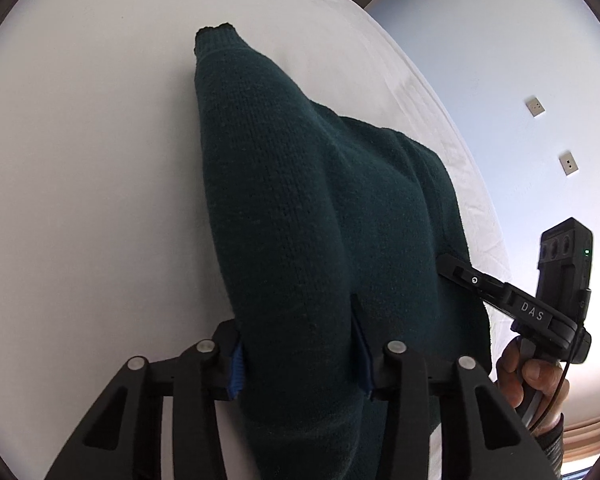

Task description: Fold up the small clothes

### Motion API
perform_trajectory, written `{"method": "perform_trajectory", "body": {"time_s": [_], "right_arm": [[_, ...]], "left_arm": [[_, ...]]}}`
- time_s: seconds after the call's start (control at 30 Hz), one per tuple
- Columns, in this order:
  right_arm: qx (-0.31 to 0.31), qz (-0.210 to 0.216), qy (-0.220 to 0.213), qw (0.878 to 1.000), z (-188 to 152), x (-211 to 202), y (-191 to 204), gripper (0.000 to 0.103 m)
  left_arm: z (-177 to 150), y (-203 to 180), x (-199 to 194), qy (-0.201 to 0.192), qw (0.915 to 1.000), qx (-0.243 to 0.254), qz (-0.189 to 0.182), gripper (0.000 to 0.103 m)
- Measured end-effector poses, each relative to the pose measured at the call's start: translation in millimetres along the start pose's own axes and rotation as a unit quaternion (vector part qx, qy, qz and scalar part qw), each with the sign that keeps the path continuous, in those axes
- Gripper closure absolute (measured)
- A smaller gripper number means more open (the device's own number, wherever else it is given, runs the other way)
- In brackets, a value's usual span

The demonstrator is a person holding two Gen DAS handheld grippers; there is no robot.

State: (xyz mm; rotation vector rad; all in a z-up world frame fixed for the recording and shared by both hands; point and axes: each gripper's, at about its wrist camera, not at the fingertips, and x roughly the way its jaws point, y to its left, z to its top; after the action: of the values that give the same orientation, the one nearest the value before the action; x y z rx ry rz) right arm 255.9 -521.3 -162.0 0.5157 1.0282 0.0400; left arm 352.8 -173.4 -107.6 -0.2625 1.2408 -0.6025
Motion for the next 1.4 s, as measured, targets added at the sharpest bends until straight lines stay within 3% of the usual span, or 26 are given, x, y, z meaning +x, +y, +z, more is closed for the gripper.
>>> {"method": "perform_trajectory", "body": {"time_s": [0.07, 0.23, 0.43, 0.67, 0.9, 1.03, 1.13, 1.23, 1.4], "right_arm": [[-0.052, -0.055, -0.017, 0.997, -8.1, -11.6, 32.0, 0.085], [-0.111, -0.073, -0.066, 0.989, -43.8, -69.0, 92.9, 0.086], [-0.15, -0.035, -0.091, 0.984, -113.1, -135.9, 159.7, 0.086], [-0.178, 0.016, -0.072, 0.981, -210.4, -158.5, 224.3, 0.086], [-0.165, 0.029, -0.03, 0.985, -268.3, -110.7, 248.0, 0.086], [-0.114, 0.03, 0.011, 0.993, -269.5, -50.7, 226.4, 0.086], [-0.08, 0.026, 0.024, 0.996, -266.5, -22.3, 206.8, 0.086], [-0.073, 0.028, 0.031, 0.996, -269.5, -4.9, 192.9, 0.085], [-0.037, 0.071, 0.03, 0.996, -270.6, 12.2, 159.1, 0.083]], "left_arm": [[-5.5, -11.3, -14.5, -0.005, 0.9997, 0.016, 0.017, 0.064], [-33.5, -27.8, -78.5, -0.036, 0.9982, 0.038, 0.03, 0.065], [-97.9, -24.2, -164.6, -0.053, 0.9936, 0.077, 0.064, 0.065], [-177.7, 18.8, -227.8, -0.059, 0.992, 0.066, 0.09, 0.065], [-203.0, 73.5, -210.2, -0.04, 0.9928, 0.024, 0.11, 0.065], [-203.9, 99.4, -177.8, -0.01, 0.9916, 0.012, 0.128, 0.062], [-201.1, 104.8, -171.8, -0.015, 0.9928, 0.005, 0.119, 0.058], [-205.3, 105.4, -165.8, -0.019, 0.9903, 0.031, 0.134, 0.053], [-217.2, 133.7, -167.9, -0.033, 0.9949, 0.008, 0.095, 0.045]]}}
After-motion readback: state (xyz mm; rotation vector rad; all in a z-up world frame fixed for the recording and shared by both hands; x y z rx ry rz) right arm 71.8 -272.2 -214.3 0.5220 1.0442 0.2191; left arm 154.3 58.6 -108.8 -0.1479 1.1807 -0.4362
